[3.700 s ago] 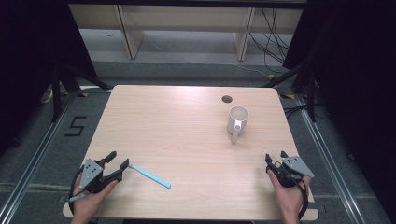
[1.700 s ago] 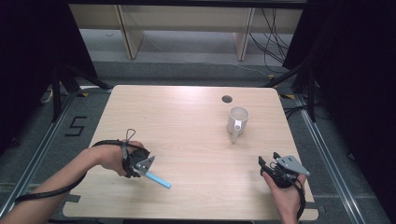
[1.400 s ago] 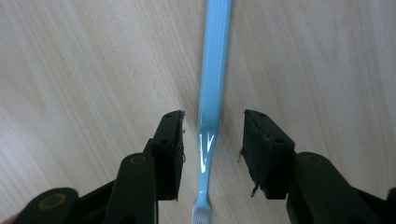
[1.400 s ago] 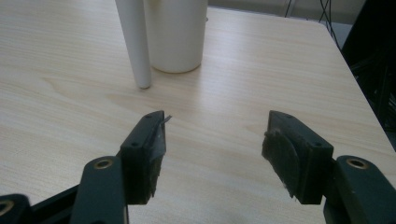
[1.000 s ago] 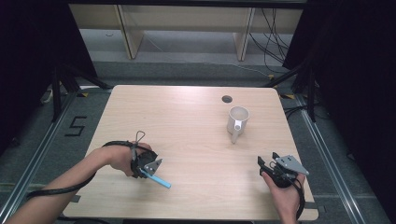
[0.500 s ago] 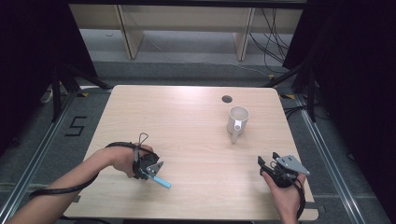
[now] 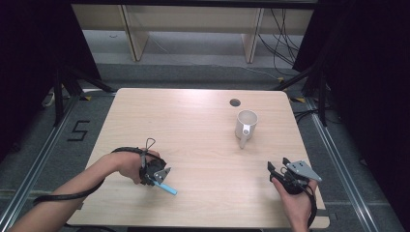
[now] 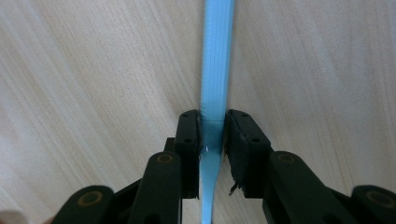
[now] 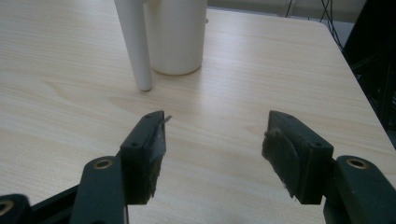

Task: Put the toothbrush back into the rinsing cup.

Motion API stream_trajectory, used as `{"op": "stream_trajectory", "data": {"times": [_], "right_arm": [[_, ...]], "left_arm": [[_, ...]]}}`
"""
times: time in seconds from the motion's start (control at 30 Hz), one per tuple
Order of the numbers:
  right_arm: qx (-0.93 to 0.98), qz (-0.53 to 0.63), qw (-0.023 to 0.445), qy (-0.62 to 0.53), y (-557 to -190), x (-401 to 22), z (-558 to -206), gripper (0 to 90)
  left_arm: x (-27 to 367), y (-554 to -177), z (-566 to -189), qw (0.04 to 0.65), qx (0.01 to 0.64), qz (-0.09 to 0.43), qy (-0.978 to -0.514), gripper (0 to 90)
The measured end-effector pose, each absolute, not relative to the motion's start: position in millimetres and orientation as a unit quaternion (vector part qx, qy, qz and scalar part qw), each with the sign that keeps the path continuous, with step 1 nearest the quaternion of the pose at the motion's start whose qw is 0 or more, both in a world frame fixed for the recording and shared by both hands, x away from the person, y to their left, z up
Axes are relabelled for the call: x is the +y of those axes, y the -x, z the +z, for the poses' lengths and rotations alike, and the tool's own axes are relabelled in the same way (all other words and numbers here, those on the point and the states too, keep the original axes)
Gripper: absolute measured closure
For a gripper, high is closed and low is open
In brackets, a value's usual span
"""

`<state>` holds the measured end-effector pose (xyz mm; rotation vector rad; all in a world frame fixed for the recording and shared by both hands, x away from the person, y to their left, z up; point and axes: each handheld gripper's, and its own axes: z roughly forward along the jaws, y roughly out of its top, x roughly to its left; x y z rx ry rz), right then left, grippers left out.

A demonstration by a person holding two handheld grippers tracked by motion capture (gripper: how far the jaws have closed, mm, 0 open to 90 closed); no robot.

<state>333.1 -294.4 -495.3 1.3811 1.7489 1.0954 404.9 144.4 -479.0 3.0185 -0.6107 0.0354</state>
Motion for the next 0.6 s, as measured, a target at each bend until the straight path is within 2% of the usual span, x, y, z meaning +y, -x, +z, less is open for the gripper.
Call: {"op": "stream_trajectory", "data": {"times": [0.4,0.47,0.6], "right_arm": [[0.666,0.417,0.316,-0.532,-332.3,-293.4,-495.7,39.3],[0.674,0.414,0.335,-0.512,-334.3,-297.2,-495.9,39.3],[0.674,0.413,0.335,-0.513,-334.3,-297.6,-496.0,39.3]], "left_arm": [[145.6,-406.1,-479.1,0.032,-0.174,-0.005,-0.984,77.8],[146.2,-406.5,-479.2,0.034,-0.169,-0.008,-0.985,78.0],[147.5,-406.7,-479.1,0.034,-0.156,-0.012,-0.987,78.2]]}}
